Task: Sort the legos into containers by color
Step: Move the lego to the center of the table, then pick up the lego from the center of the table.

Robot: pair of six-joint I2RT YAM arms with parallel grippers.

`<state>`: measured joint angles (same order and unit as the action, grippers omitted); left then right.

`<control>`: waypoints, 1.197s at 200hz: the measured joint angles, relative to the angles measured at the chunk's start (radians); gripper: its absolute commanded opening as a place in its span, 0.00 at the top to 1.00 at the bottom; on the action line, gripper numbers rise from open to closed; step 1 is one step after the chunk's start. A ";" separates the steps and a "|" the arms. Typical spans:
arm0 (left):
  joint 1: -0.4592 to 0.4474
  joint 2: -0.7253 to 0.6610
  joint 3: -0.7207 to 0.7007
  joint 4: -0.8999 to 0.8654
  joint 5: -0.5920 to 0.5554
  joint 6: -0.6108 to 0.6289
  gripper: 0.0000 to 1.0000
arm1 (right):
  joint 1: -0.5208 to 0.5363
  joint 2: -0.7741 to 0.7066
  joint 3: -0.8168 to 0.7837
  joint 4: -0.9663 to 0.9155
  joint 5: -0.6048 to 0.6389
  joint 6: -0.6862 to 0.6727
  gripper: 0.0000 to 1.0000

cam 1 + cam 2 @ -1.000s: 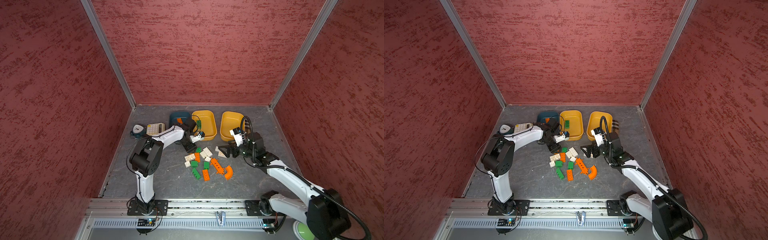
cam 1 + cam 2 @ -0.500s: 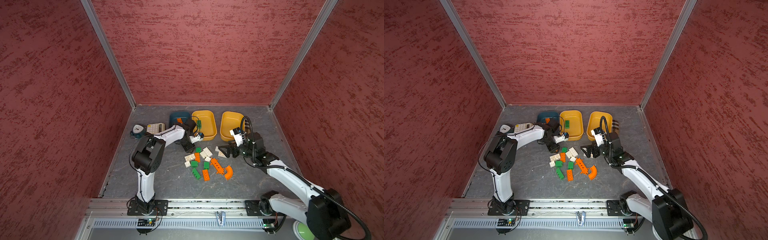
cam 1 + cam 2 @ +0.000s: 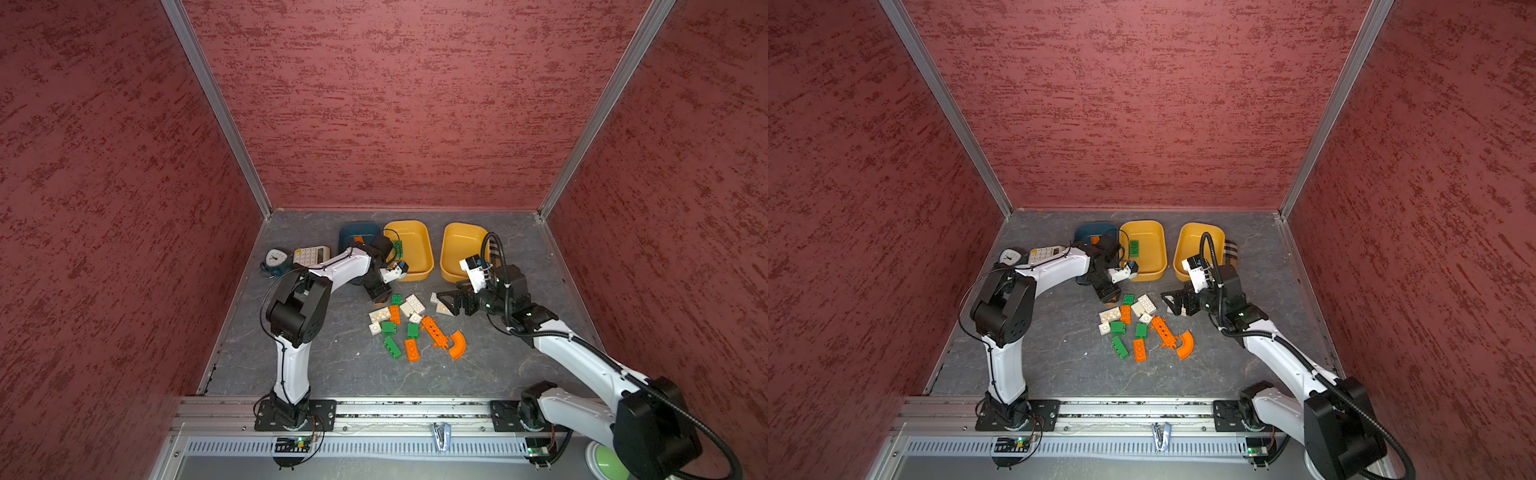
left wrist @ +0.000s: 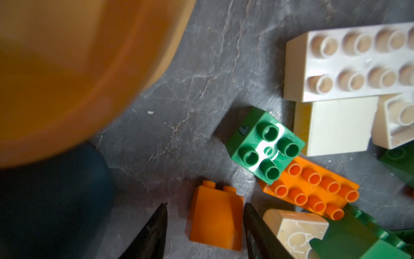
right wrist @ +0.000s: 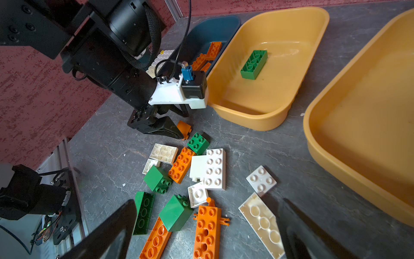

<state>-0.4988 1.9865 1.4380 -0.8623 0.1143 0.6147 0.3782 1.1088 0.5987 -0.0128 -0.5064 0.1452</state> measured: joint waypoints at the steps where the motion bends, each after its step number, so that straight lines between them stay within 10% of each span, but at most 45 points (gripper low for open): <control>1: 0.000 0.002 0.002 -0.001 0.000 0.000 0.47 | 0.000 0.000 0.000 0.000 0.000 0.000 0.01; 170: 0.012 0.009 0.057 -0.127 0.047 -0.061 0.67 | 0.000 -0.002 -0.007 0.000 0.001 0.000 0.01; 239: 0.121 -0.017 0.349 -0.204 0.079 -0.127 0.67 | 0.000 0.030 -0.001 0.014 -0.021 0.010 0.01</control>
<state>-0.3775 1.9694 1.7874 -1.0660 0.1928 0.4877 0.3782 1.1389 0.5980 0.0010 -0.5274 0.1547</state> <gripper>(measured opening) 0.349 0.990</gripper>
